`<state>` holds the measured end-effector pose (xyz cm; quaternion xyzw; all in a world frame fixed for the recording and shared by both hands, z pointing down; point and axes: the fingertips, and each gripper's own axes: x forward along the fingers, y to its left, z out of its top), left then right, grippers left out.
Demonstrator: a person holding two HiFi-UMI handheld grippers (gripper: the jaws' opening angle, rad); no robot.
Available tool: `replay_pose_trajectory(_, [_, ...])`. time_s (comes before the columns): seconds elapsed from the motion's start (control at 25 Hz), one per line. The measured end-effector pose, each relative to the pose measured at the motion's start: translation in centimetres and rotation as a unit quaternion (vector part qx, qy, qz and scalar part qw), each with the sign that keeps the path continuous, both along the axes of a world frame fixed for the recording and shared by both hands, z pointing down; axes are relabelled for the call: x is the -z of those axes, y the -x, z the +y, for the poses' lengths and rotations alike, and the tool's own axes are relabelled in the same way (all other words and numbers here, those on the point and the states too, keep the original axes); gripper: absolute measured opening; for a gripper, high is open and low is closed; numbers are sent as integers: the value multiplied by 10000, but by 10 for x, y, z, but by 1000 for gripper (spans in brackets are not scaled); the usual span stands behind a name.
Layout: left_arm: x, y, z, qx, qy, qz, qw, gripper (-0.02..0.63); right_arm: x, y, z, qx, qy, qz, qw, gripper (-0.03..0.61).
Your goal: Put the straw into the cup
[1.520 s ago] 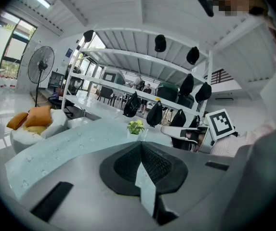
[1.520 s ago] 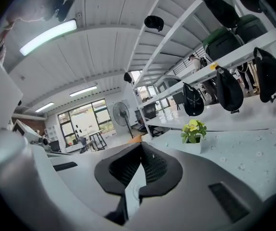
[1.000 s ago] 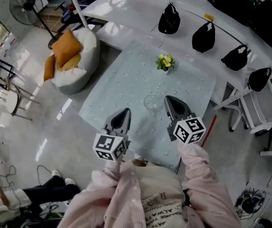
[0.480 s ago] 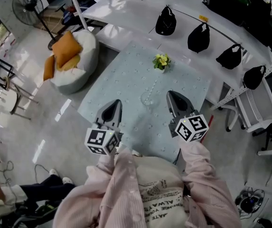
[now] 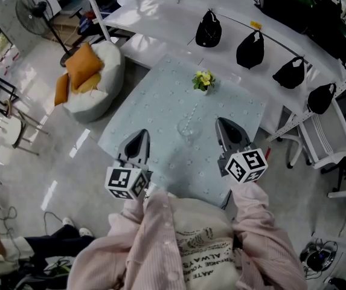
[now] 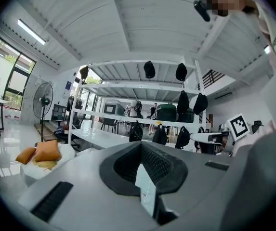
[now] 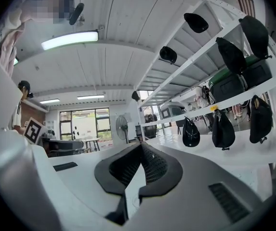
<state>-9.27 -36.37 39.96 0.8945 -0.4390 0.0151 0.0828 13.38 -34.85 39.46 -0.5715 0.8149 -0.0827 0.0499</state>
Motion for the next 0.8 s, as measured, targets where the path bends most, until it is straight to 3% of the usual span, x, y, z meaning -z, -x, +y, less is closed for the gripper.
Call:
replay_pose_trajectory(0.24, [0,-1,-2,30,-25,-84,10000,0,4,-9,-1,-238,-104,196,9995,0])
replay_pose_trajectory(0.8, [-14,-1,-3,35,158,-151,9998,0,-6,-13,-3,-370,46,138,9992,0])
